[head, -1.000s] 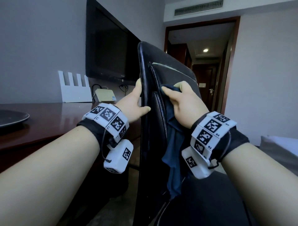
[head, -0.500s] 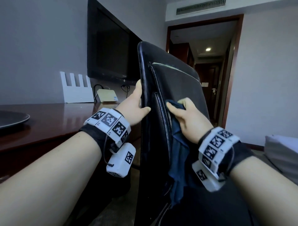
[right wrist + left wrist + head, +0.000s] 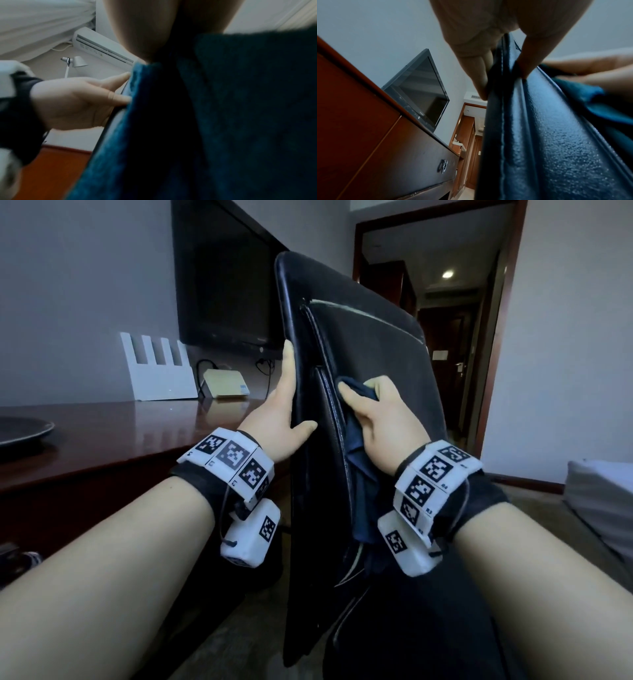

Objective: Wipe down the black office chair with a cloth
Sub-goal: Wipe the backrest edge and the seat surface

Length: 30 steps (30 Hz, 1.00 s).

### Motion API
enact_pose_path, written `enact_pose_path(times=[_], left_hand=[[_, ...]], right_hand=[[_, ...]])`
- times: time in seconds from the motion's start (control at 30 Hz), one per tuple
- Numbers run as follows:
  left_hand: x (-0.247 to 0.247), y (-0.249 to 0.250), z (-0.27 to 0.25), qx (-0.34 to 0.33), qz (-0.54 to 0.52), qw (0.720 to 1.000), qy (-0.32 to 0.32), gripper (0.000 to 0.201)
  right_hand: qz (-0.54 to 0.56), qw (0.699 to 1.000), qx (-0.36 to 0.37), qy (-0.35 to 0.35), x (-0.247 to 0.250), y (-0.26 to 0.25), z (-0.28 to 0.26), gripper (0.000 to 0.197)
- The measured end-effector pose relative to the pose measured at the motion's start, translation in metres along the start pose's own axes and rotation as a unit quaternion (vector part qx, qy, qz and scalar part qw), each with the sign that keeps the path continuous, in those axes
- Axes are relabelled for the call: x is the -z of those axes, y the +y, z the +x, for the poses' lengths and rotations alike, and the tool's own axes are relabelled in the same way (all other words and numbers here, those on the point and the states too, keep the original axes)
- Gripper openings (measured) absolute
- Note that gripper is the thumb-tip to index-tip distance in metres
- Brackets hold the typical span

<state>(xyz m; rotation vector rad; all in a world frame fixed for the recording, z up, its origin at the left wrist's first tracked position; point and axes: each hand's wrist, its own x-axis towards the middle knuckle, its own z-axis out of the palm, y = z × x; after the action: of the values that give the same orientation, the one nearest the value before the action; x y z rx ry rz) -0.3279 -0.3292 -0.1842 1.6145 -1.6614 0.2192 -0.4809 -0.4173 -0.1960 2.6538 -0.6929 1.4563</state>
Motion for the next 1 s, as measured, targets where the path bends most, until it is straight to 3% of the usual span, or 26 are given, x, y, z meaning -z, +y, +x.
enact_pose_path(times=[0.07, 0.17, 0.33, 0.43, 0.57, 0.7, 1.0], left_hand=[[-0.002, 0.000, 0.000, -0.011, 0.005, 1.000, -0.004, 0.094], [-0.008, 0.002, -0.001, 0.001, 0.019, 1.000, -0.010, 0.082], [-0.020, -0.002, -0.011, -0.005, 0.001, 1.000, 0.000, 0.069], [-0.026, -0.006, -0.018, -0.012, -0.007, 1.000, -0.003, 0.071], [-0.031, -0.009, -0.025, -0.001, -0.002, 1.000, -0.004, 0.072], [-0.042, -0.009, -0.034, 0.017, 0.006, 1.000, -0.020, 0.073], [-0.048, -0.013, -0.034, 0.015, 0.022, 1.000, -0.013, 0.074]], right_hand=[[-0.018, 0.999, 0.023, -0.021, -0.004, 0.014, -0.027, 0.038], [0.022, 0.997, -0.021, -0.065, 0.001, 0.020, -0.043, 0.036], [-0.005, 0.998, 0.037, 0.042, 0.012, 0.008, -0.015, 0.040], [0.027, 0.999, -0.023, 0.013, -0.002, 0.004, -0.011, 0.037], [0.019, 0.999, -0.016, 0.040, -0.021, 0.008, -0.042, 0.042], [-0.001, 1.000, -0.013, 0.012, -0.021, 0.012, -0.068, 0.047], [0.016, 0.998, 0.005, 0.057, -0.020, 0.006, -0.039, 0.043]])
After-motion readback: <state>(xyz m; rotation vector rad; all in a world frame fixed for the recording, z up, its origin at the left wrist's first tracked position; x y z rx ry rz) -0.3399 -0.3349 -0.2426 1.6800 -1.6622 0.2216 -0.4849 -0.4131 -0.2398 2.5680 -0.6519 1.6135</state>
